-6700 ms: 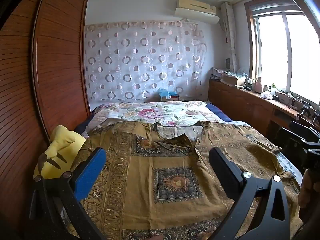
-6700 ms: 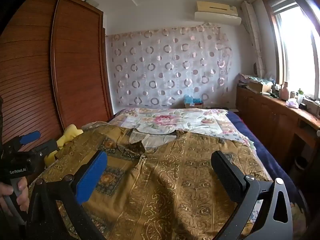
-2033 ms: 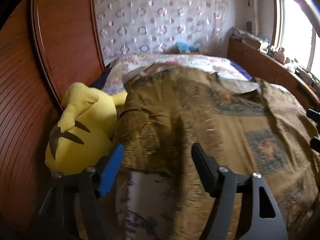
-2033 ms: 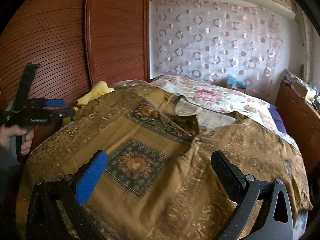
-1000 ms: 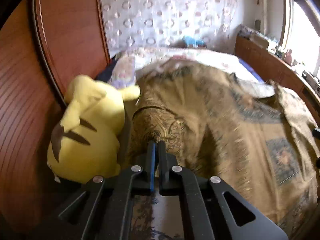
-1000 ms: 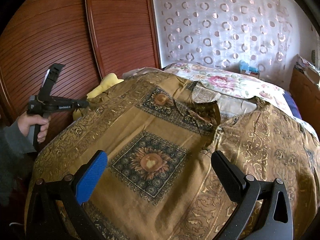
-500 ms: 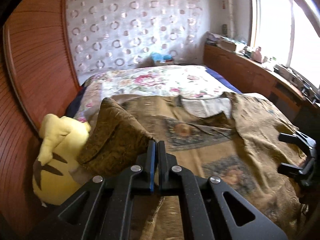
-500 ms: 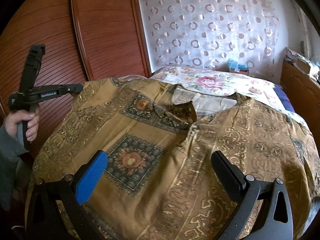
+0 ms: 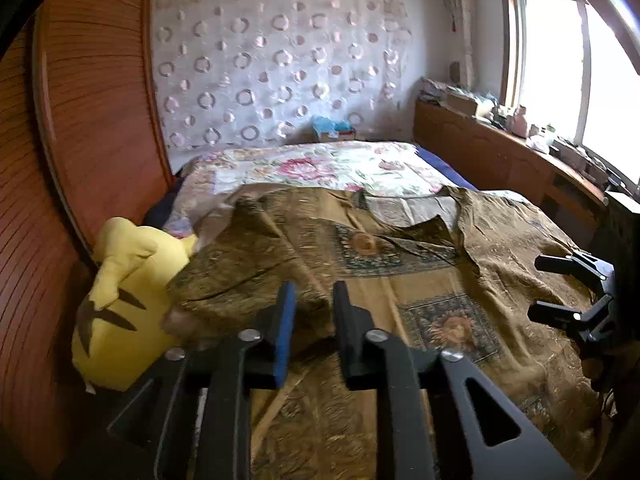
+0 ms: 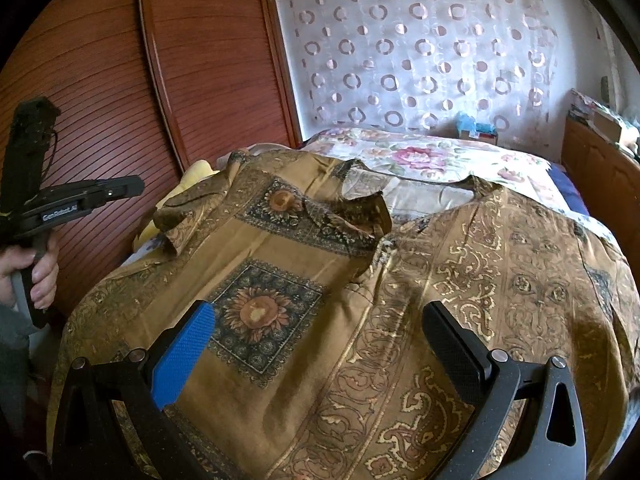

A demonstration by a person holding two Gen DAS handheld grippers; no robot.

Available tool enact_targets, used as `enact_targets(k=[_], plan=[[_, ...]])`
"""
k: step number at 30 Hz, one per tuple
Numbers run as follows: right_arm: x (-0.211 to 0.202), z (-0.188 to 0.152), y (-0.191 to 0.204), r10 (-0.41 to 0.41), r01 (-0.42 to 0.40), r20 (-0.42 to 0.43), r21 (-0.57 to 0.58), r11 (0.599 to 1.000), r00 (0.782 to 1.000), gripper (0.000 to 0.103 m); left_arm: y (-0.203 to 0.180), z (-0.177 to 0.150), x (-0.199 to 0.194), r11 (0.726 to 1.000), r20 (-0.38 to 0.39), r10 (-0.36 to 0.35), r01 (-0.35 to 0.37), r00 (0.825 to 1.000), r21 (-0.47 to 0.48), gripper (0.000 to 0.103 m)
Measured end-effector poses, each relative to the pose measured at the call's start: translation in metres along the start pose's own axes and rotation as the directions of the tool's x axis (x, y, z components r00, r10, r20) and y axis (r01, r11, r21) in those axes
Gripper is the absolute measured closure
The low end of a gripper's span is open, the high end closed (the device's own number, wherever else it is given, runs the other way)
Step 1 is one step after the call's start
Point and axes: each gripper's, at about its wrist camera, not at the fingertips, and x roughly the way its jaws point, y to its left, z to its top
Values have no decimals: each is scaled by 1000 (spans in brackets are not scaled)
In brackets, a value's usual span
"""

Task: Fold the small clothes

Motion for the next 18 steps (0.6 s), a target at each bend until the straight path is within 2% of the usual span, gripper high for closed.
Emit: enact_targets(k=[1, 3, 5, 7, 9, 11, 18], plan=[[1, 2, 2, 4, -4, -1, -13, 1000, 1000, 3, 3, -2, -4, 1000, 11, 11, -11, 1000, -4, 62], [5, 7, 6, 8, -8, -2, -37, 999, 1000, 5, 9, -5, -11, 1000, 38, 29, -29, 999, -9, 49], [8, 13, 10, 13, -13, 0, -56, 998, 1000, 6, 15, -9, -19, 998, 63, 59, -58, 996, -14, 30], [11, 20, 16, 28, -27, 6, -79, 996, 1000, 7, 21, -10, -24, 996, 83, 86, -84, 993, -27, 24], [16, 27, 22, 39, -38, 12, -108, 993, 999, 9, 28, -12, -31, 996, 102, 84, -80, 991, -46, 22], [24, 35, 29, 58, -56, 11, -138, 989, 998, 17, 34, -15, -34, 996, 108, 78, -72, 991, -59, 19], [73, 64, 57, 156, -158, -27, -220, 963, 987, 33, 47, -25, -42, 991, 108, 108, -98, 988, -90, 19]])
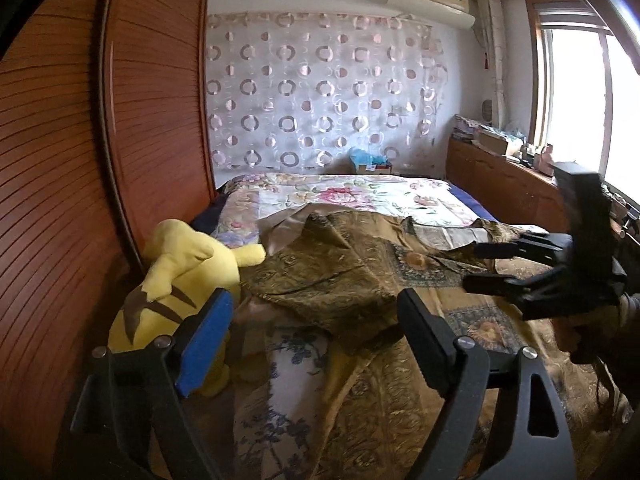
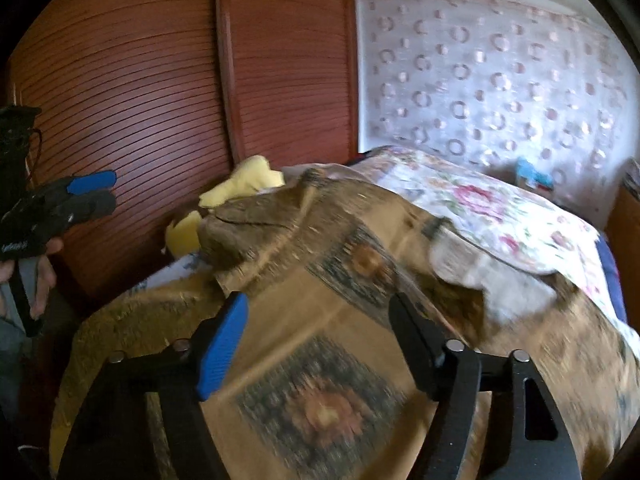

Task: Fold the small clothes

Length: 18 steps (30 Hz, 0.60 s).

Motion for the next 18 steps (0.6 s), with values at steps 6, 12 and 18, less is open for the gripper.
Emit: enact_targets(k=[6, 12, 18], plan=[[59, 26, 13, 76, -78, -55, -44, 996, 996, 41, 14, -10, -4, 999, -8, 26, -26, 1000, -37, 19], [109, 42, 37, 143, -159, -141, -114, 981, 980, 43, 21, -16, 0, 998, -31, 42, -44, 999, -40, 19], [154, 41, 58, -12, -56, -237, -281, 958, 971, 69, 20, -21, 3, 999, -38, 35, -37, 999, -32, 19]])
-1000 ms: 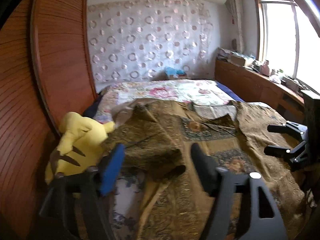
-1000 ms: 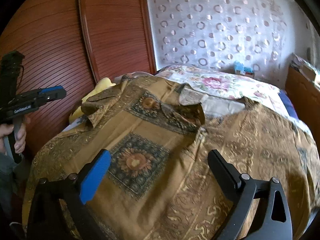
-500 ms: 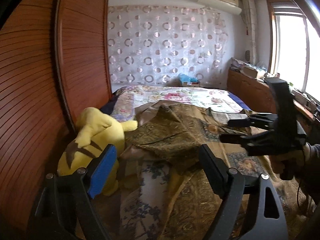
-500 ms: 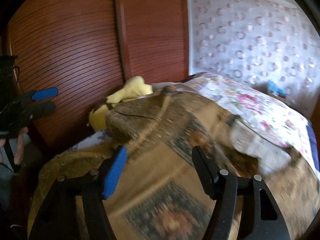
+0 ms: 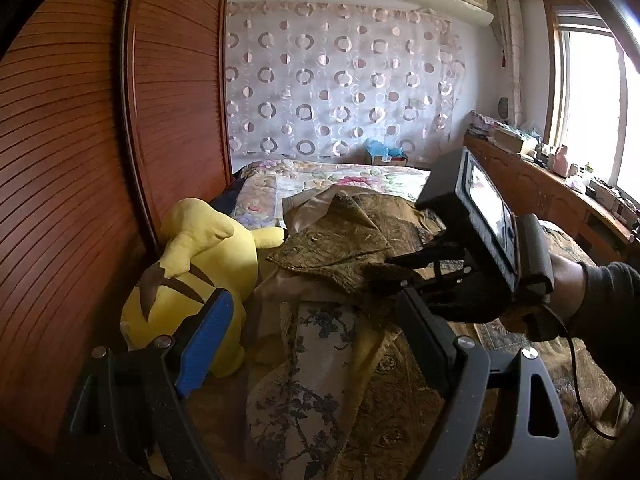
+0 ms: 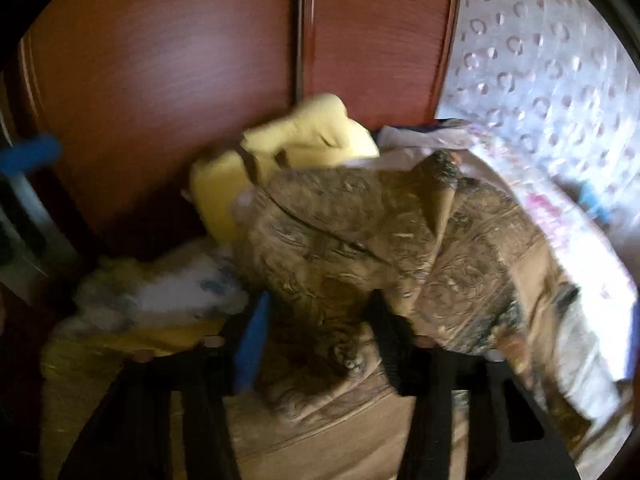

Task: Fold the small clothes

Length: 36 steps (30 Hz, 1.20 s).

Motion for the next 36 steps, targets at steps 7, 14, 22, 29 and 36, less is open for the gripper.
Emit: enact_targets(k=[7, 14, 22, 29, 36], plan=[[-18, -3, -28, -14, -2, 125, 126, 992, 992, 98, -10, -6, 6, 1000, -22, -18, 18, 1000, 3, 19], [-40, -49, -79, -119, 61, 125, 393, 918, 985, 98, -21, -7, 10, 999, -33, -40, 41, 999, 18, 19], [-49, -81, -100, -132, 71, 106, 446, 892, 986, 74, -33, -6, 19, 998, -50, -53, 54, 997, 21, 19], [-39, -57, -80, -34, -42, 219, 333, 942, 975, 58, -38, -9, 19, 998, -68, -55, 57, 996, 30, 19], [12, -27, -86, 6, -47, 131, 316, 948, 991, 58, -39, -11, 23, 997, -77, -66, 68, 995, 24, 19]])
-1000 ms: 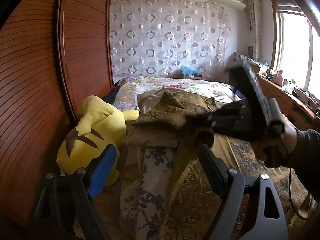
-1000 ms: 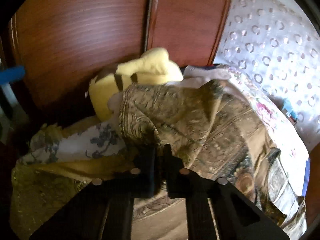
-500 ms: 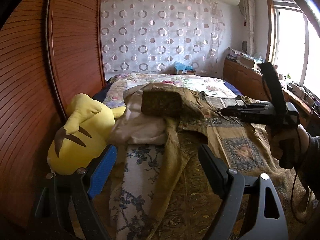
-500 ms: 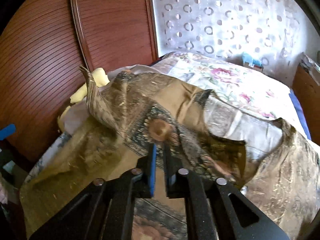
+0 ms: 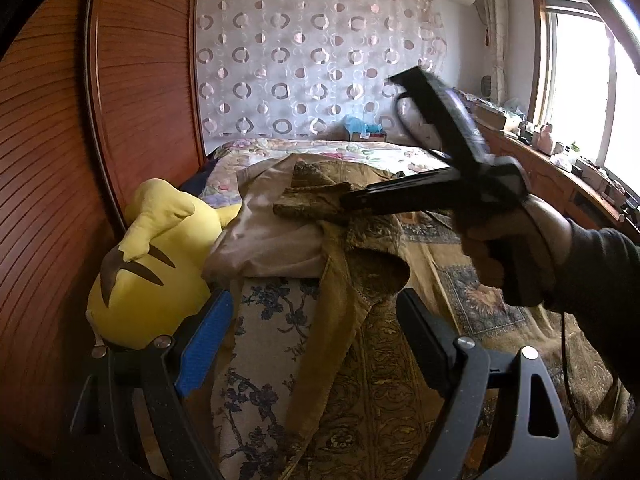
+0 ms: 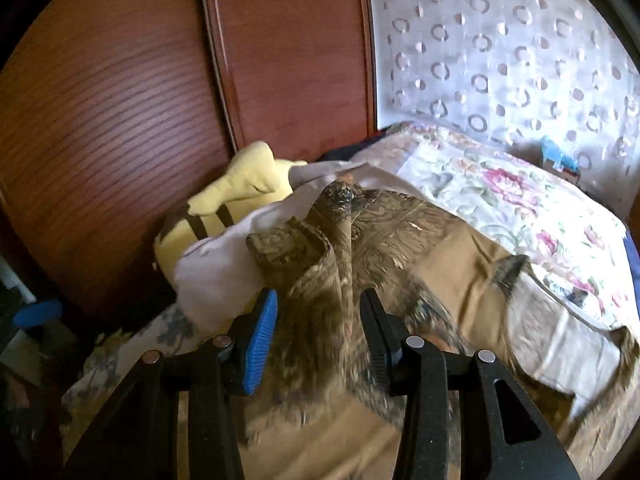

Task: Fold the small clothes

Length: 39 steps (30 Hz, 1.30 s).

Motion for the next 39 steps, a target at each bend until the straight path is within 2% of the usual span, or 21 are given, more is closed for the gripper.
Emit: enact_targets(k=[4, 5, 6, 7, 10, 13, 15, 19, 24, 29, 32, 35, 39], plan=[[21, 2, -9, 16, -16, -62, 14, 1000, 998, 61, -1, -3, 4, 1000, -10, -7, 7, 1000, -4, 19], [23, -1, -11, 27, -27, -66, 12, 1000, 997, 81, -2, -3, 4, 1000, -11, -8, 8, 1000, -5, 19], [21, -1, -12, 26, -26, -65, 5, 1000, 998, 92, -2, -4, 5, 1000, -13, -10, 10, 1000, -5, 19], [18, -2, -15, 14, -14, -48, 4, 1000, 999, 96, -3, -5, 5, 1000, -14, -12, 11, 1000, -6, 19], [3, -2, -22, 14, -15, 20, 53, 998, 1000, 97, -3, -6, 7, 1000, -14, -12, 12, 1000, -9, 19], [-17, -16, -29, -64, 60, 58, 79, 995, 996, 97, -4, -6, 7, 1000, -11, -14, 13, 1000, -15, 19], [-29, -28, -31, -121, 115, 60, 97, 989, 991, 97, -5, -5, 8, 1000, -13, -16, 16, 1000, -16, 19], [-55, -55, -39, -183, 170, 79, 151, 974, 980, 97, -11, -3, 12, 1000, -18, -21, 21, 1000, -9, 19], [-71, -83, -52, -172, 159, 55, 186, 970, 984, 97, -18, -3, 14, 1000, -22, -27, 27, 999, 9, 19], [-94, -90, -50, -179, 175, 11, 151, 973, 984, 58, -21, -2, 16, 999, -25, -36, 36, 999, 9, 19], [-113, -83, -47, -193, 189, 19, 138, 972, 981, 53, -24, -1, 17, 999, -28, -43, 44, 999, 17, 19], [-134, -84, -48, -182, 174, 38, 149, 973, 983, 53, -29, 1, 20, 998, -32, -51, 52, 998, 30, 19], [-158, -104, -54, -210, 202, 40, 150, 968, 977, 51, -35, 7, 26, 996, -35, -69, 71, 997, 52, 19]])
